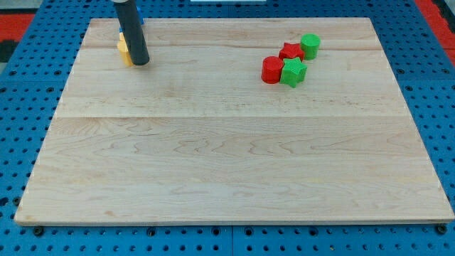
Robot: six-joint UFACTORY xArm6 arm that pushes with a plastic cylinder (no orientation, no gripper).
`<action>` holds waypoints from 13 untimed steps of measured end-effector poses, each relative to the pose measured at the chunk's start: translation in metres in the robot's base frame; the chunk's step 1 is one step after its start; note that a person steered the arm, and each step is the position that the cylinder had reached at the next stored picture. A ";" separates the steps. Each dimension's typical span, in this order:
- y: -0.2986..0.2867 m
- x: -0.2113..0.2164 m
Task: Move your arm to the top right
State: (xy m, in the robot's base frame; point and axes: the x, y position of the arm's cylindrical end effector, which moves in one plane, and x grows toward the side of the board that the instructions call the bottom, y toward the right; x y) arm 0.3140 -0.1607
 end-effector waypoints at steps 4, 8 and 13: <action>0.133 0.016; 0.249 0.147; 0.506 0.039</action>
State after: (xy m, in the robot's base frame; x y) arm 0.3527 0.3448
